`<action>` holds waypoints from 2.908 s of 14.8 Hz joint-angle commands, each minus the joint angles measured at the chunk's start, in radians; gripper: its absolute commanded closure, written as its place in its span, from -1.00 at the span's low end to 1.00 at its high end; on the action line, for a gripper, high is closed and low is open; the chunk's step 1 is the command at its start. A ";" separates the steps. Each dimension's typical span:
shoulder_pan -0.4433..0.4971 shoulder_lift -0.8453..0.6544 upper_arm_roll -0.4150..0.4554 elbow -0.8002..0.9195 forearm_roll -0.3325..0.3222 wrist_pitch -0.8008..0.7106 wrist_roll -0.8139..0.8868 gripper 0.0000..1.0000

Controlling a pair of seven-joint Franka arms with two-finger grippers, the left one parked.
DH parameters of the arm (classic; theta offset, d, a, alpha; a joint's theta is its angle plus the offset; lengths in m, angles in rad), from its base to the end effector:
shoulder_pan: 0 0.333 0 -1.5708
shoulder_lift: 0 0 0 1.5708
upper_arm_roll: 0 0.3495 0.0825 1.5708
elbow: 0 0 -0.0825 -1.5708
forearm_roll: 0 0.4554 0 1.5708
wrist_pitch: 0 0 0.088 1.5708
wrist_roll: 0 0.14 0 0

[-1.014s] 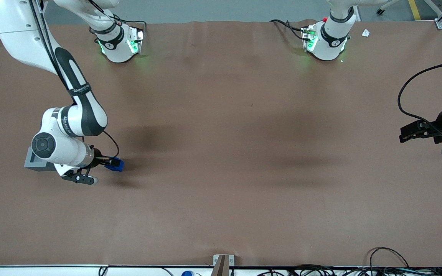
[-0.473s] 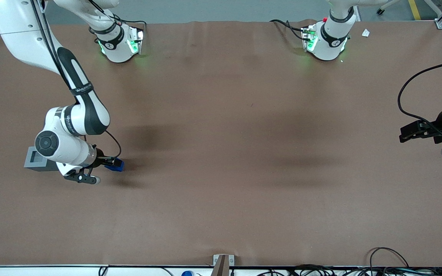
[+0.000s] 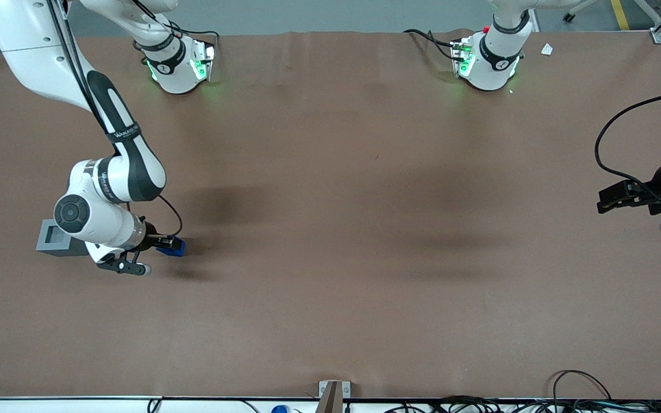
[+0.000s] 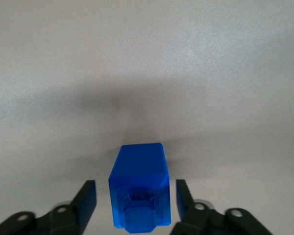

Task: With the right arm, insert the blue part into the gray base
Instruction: 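Lift the blue block and carry it over the gray base, then lower the blue block into the gray base's opening and open gripper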

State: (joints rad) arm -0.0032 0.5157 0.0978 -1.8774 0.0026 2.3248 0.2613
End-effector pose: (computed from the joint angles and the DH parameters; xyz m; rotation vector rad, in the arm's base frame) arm 0.6901 0.0644 0.1748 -3.0890 0.2781 0.1146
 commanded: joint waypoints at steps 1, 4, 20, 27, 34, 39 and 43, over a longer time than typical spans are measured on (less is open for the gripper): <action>0.003 -0.031 -0.001 -0.036 -0.006 0.015 0.009 -0.13; 0.003 -0.029 -0.001 -0.036 -0.006 0.015 0.010 0.51; -0.228 -0.247 -0.009 0.170 -0.016 -0.502 -0.330 0.99; -0.360 -0.183 -0.010 0.193 -0.092 -0.418 -0.569 0.99; -0.429 -0.048 -0.009 0.257 -0.082 -0.361 -0.544 0.99; -0.445 -0.010 -0.009 0.287 -0.084 -0.360 -0.544 0.99; -0.443 -0.008 -0.009 0.285 -0.078 -0.358 -0.543 0.99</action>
State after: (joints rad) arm -0.4305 0.5023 0.0716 -1.6073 -0.0765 1.9762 -0.2970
